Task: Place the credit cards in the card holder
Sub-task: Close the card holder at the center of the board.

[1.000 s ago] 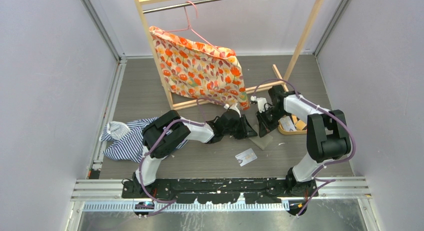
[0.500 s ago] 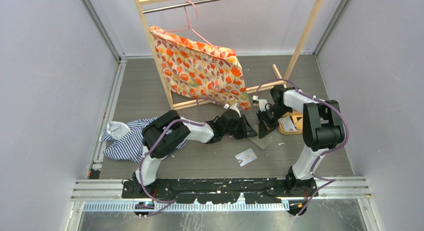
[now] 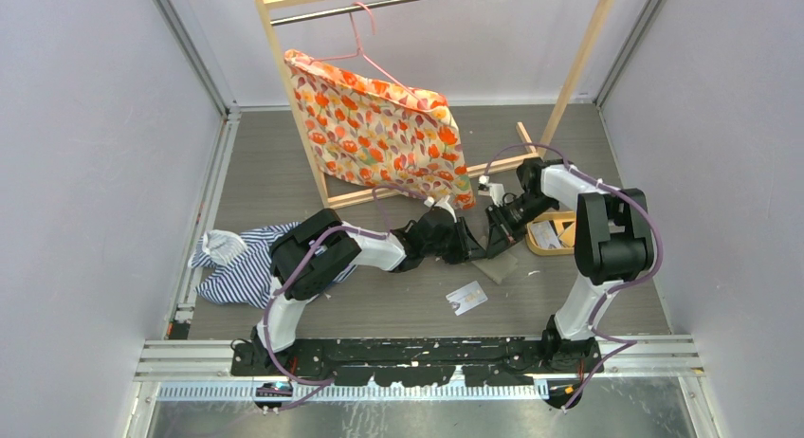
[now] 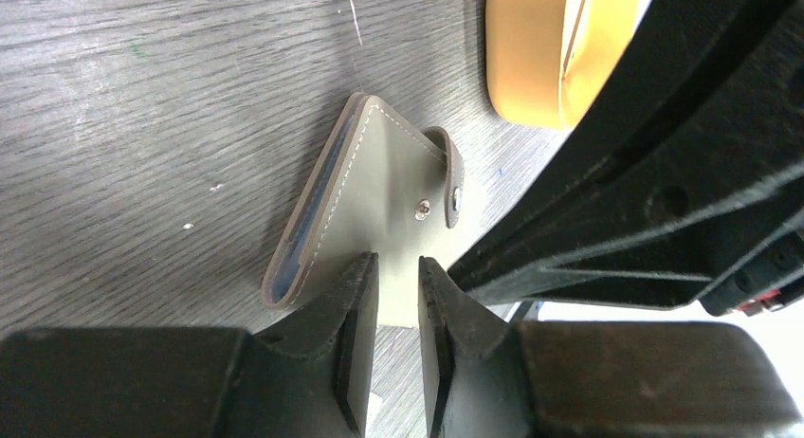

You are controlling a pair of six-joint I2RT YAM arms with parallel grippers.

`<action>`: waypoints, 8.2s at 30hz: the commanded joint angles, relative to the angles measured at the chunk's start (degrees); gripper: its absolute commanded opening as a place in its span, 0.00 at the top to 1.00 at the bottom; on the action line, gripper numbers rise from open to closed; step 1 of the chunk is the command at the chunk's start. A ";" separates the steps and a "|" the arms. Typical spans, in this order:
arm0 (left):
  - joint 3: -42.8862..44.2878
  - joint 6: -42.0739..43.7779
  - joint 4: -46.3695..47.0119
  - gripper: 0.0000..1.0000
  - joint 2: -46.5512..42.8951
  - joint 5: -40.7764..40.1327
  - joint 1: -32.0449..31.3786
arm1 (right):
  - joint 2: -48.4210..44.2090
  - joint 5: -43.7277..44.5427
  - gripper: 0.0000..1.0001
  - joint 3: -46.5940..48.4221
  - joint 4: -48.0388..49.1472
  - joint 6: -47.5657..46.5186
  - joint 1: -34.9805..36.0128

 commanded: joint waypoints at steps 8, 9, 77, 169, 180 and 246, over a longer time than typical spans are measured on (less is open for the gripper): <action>-1.07 1.51 -3.43 0.75 1.16 -0.34 0.52 | -13.18 1.75 0.78 -2.27 4.69 0.07 -0.11; -1.16 1.47 -3.37 0.75 1.16 -0.27 0.49 | -16.16 3.69 0.74 -4.12 7.01 1.34 0.02; -1.45 0.76 -2.18 0.76 1.95 0.26 0.66 | -18.70 31.54 0.99 -9.49 17.58 5.97 12.30; -1.93 0.27 -1.22 0.78 2.41 0.70 1.01 | -14.05 26.85 0.99 -7.73 14.83 5.63 14.22; -2.13 0.18 -0.79 0.78 2.39 0.67 1.01 | -12.22 28.38 0.99 -7.18 15.52 6.48 14.52; -3.88 3.99 1.87 0.78 -2.44 1.40 0.48 | 15.39 2.36 0.99 10.39 -4.11 -0.52 -4.69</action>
